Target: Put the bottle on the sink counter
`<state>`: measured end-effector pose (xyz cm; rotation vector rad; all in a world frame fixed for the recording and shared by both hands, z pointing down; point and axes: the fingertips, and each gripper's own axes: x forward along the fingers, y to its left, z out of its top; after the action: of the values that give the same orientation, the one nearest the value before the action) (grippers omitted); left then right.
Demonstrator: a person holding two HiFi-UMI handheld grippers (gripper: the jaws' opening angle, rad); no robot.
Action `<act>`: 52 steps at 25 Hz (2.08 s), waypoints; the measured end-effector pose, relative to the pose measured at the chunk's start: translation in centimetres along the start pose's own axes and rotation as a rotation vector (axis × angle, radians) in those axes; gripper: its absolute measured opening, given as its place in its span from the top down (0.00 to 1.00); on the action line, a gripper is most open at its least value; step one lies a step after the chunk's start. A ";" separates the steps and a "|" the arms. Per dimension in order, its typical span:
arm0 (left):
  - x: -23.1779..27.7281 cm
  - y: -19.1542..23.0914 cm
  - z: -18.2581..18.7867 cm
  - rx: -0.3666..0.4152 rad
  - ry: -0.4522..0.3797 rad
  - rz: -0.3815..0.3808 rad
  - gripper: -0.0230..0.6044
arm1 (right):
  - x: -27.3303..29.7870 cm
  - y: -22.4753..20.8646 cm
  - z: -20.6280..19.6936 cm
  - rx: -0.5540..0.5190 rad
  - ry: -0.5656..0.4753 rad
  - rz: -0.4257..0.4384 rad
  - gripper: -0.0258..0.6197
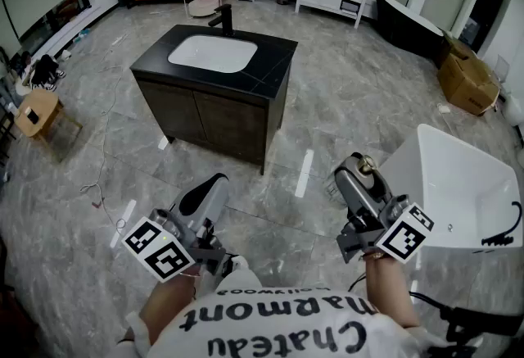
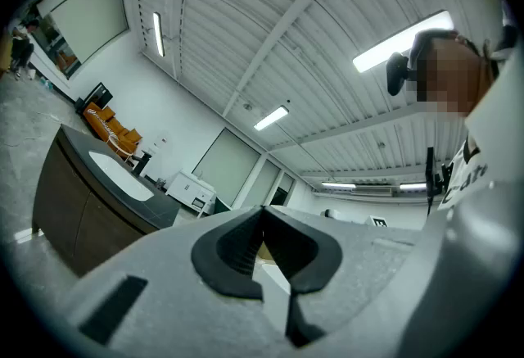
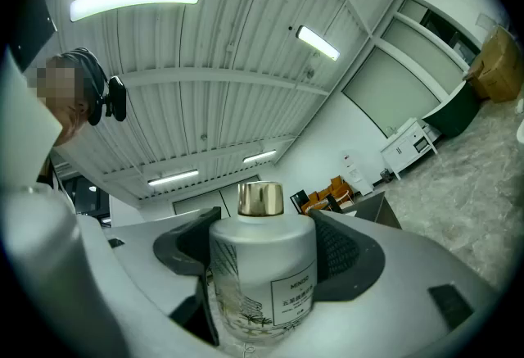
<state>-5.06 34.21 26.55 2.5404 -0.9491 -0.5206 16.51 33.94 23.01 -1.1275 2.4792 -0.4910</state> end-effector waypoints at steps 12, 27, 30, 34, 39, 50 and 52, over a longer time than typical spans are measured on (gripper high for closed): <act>0.3 -0.4 0.7 0.005 -0.019 -0.003 0.94 | 0.7 -0.3 0.0 0.024 -0.004 0.019 0.43; 4.4 9.2 5.6 0.003 0.047 -0.127 0.94 | 13.6 -3.0 -0.5 0.033 -0.065 -0.008 0.43; 4.7 11.4 6.4 0.005 0.040 -0.115 0.94 | 15.8 -3.3 -1.4 0.043 -0.040 -0.015 0.43; 4.7 13.7 6.5 -0.005 0.053 -0.092 0.94 | 18.3 -4.2 -2.6 0.050 0.004 -0.025 0.43; 5.5 17.9 6.1 -0.042 0.062 -0.041 0.94 | 22.3 -6.7 -4.2 0.065 0.046 -0.018 0.43; 13.7 26.3 9.1 -0.029 0.012 0.018 0.94 | 33.3 -16.1 -2.3 0.065 0.082 0.039 0.43; 16.0 27.5 9.9 -0.032 0.003 0.018 0.94 | 35.4 -17.8 -1.4 0.063 0.092 0.052 0.43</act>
<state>-13.26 1.93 27.59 2.5009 -0.9537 -0.5220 5.62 -4.14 25.73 -1.0352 2.5454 -0.6147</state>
